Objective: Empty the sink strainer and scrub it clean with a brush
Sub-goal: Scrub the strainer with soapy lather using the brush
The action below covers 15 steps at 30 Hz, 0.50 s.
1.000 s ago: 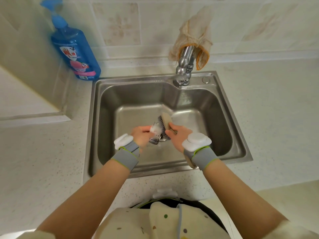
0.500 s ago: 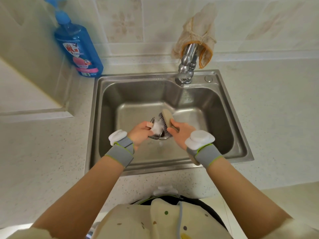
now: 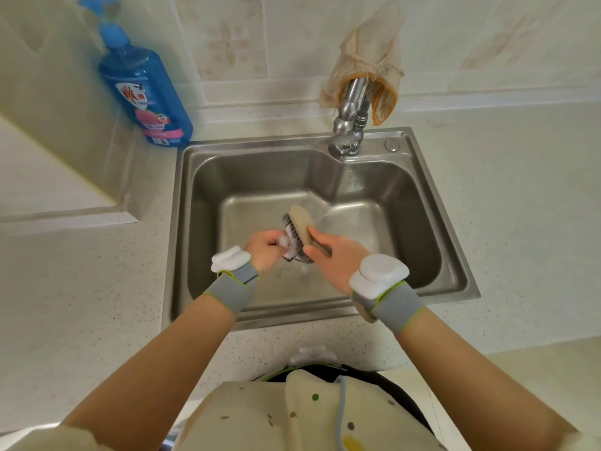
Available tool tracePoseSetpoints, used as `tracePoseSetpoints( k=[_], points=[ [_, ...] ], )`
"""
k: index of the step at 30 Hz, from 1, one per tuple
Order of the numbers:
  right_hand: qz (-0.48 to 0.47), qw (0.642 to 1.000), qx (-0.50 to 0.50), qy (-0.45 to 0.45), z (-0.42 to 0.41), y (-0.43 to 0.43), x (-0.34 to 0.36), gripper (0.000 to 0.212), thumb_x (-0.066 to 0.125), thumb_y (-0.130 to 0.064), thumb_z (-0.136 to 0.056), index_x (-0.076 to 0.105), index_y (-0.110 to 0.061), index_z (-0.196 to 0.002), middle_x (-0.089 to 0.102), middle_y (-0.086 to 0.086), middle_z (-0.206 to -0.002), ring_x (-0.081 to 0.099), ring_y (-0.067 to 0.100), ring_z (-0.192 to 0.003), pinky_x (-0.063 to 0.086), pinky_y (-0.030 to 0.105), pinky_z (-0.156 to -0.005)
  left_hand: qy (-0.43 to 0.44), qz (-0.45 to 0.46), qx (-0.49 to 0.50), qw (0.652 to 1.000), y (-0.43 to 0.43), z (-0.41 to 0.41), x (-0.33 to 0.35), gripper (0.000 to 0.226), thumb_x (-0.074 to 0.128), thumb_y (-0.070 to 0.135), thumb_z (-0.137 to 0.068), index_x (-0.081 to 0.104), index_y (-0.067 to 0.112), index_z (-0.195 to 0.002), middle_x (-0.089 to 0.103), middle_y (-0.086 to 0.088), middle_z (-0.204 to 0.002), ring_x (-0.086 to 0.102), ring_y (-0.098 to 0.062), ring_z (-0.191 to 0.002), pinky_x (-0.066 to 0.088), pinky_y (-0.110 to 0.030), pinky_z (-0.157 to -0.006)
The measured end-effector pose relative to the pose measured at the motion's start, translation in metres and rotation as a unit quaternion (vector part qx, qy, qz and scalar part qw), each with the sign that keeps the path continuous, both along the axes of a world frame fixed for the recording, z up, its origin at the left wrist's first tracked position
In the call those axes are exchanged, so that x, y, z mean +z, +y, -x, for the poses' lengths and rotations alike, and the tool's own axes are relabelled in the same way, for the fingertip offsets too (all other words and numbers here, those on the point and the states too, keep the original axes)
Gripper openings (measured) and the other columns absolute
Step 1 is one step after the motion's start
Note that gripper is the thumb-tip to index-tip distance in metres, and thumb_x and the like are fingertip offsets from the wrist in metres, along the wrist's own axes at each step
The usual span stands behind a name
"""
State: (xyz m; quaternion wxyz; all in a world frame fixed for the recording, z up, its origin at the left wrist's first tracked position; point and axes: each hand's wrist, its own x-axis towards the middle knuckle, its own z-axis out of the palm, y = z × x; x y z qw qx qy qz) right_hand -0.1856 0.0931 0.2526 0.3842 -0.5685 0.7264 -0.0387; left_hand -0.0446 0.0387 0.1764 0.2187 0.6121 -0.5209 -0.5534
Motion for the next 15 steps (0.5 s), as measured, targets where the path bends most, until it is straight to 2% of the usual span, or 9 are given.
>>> tracePoseSetpoints(
  k=[2,3,5,6,8,10,12,13,15],
  points=[
    [0.000,0.999,-0.033,0.010,0.005,-0.008,-0.004,0.049,0.043,-0.038,-0.097,0.033,-0.031,-0.145,0.044,0.003,-0.148,0.042,0.029,-0.134,0.034,0.031,-0.109,-0.009,0.008,-0.023,1.000,0.002,0.001,0.002,0.020,0.056,-0.006,-0.083,0.066,0.011,-0.088,0.056,0.002,-0.066,0.048,0.011,-0.054,0.039,-0.011,-0.061],
    [-0.001,0.999,-0.038,0.017,0.006,-0.008,-0.005,0.049,0.043,-0.039,-0.097,0.033,-0.031,-0.145,0.044,0.003,-0.147,0.042,0.029,-0.134,0.034,0.032,-0.109,-0.016,0.011,-0.034,0.999,0.003,0.002,0.002,0.019,0.056,-0.004,-0.083,0.067,0.010,-0.086,0.055,-0.001,-0.069,0.048,0.004,-0.061,0.037,-0.015,-0.062],
    [-0.004,1.000,-0.002,0.023,0.002,-0.001,-0.002,0.049,0.041,-0.040,-0.097,0.031,-0.033,-0.145,0.046,0.002,-0.146,0.046,0.030,-0.130,0.037,0.032,-0.106,-0.031,0.027,-0.041,0.998,0.002,0.000,0.002,0.026,0.056,-0.005,-0.083,0.061,0.013,-0.064,0.053,-0.003,-0.064,0.045,-0.004,-0.063,0.034,-0.017,-0.058],
    [-0.006,0.999,0.022,0.023,-0.002,0.003,-0.002,0.049,0.040,-0.040,-0.097,0.029,-0.034,-0.145,0.047,0.002,-0.144,0.048,0.030,-0.128,0.039,0.032,-0.103,-0.038,0.030,-0.039,0.998,0.000,-0.002,0.002,0.028,0.056,-0.005,-0.083,0.060,0.012,-0.061,0.053,-0.005,-0.065,0.045,-0.008,-0.065,0.034,-0.018,-0.058],
    [-0.004,1.000,0.013,0.025,-0.001,0.001,-0.002,0.049,0.040,-0.040,-0.098,0.029,-0.034,-0.145,0.048,0.002,-0.144,0.049,0.030,-0.127,0.039,0.032,-0.103,-0.041,0.028,-0.046,0.998,0.000,-0.004,0.002,0.013,0.055,-0.002,-0.085,0.068,0.001,-0.082,0.054,-0.007,-0.079,0.045,-0.012,-0.077,0.034,-0.014,-0.057],
    [-0.004,0.999,-0.036,0.018,0.005,-0.007,-0.006,0.049,0.042,-0.039,-0.097,0.032,-0.032,-0.145,0.045,0.003,-0.146,0.044,0.031,-0.132,0.035,0.032,-0.107,-0.049,0.043,-0.063,0.996,0.001,-0.003,0.005,0.018,0.054,0.000,-0.086,0.068,0.000,-0.099,0.051,-0.007,-0.082,0.042,-0.014,-0.078,0.031,-0.009,-0.053],
    [-0.002,0.999,-0.027,0.019,0.003,-0.006,-0.004,0.049,0.042,-0.039,-0.097,0.032,-0.032,-0.145,0.045,0.004,-0.146,0.044,0.031,-0.132,0.035,0.032,-0.107,-0.046,0.042,-0.064,0.996,-0.001,-0.002,0.007,0.016,0.053,-0.003,-0.085,0.067,0.002,-0.080,0.050,-0.008,-0.079,0.041,-0.014,-0.073,0.031,-0.013,-0.055],
    [-0.006,1.000,-0.004,0.018,-0.001,-0.002,-0.002,0.049,0.041,-0.040,-0.097,0.032,-0.033,-0.145,0.046,0.003,-0.145,0.046,0.031,-0.130,0.037,0.032,-0.105,-0.039,0.040,-0.055,0.997,-0.002,-0.003,0.006,0.025,0.053,-0.006,-0.084,0.062,0.008,-0.066,0.050,-0.008,-0.077,0.042,-0.015,-0.074,0.032,-0.020,-0.058],
    [-0.002,1.000,0.026,0.013,-0.006,0.003,0.000,0.049,0.040,-0.041,-0.097,0.030,-0.035,-0.145,0.048,0.002,-0.144,0.047,0.030,-0.129,0.038,0.032,-0.103,-0.035,0.027,-0.041,0.998,-0.003,-0.003,0.006,0.030,0.052,-0.009,-0.082,0.058,0.012,-0.061,0.052,-0.008,-0.072,0.043,-0.017,-0.079,0.032,-0.026,-0.062]
  ],
)
